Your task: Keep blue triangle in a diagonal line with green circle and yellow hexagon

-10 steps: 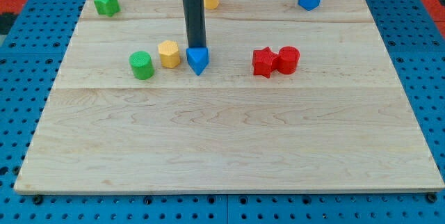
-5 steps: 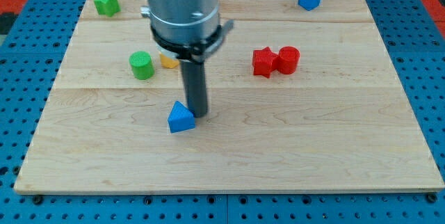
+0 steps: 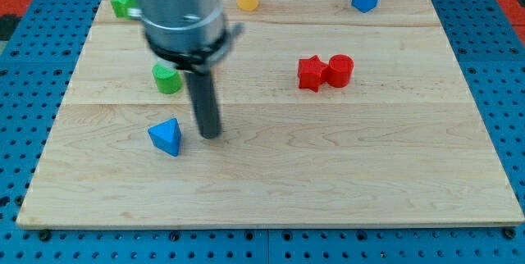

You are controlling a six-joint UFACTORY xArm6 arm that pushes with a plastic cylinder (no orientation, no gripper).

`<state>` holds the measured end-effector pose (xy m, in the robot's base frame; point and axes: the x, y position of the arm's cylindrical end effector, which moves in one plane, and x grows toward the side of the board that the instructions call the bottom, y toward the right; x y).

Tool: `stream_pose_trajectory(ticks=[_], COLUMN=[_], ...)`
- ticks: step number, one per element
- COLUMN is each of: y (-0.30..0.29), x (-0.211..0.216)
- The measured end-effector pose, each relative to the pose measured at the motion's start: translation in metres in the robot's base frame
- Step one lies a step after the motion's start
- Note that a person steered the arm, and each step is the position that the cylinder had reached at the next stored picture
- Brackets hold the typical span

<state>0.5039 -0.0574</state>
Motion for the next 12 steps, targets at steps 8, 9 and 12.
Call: stream_pose_trajectory(ticks=[8, 9, 12], y=[-0.029, -0.026, -0.094], x=[-0.030, -0.040, -0.068])
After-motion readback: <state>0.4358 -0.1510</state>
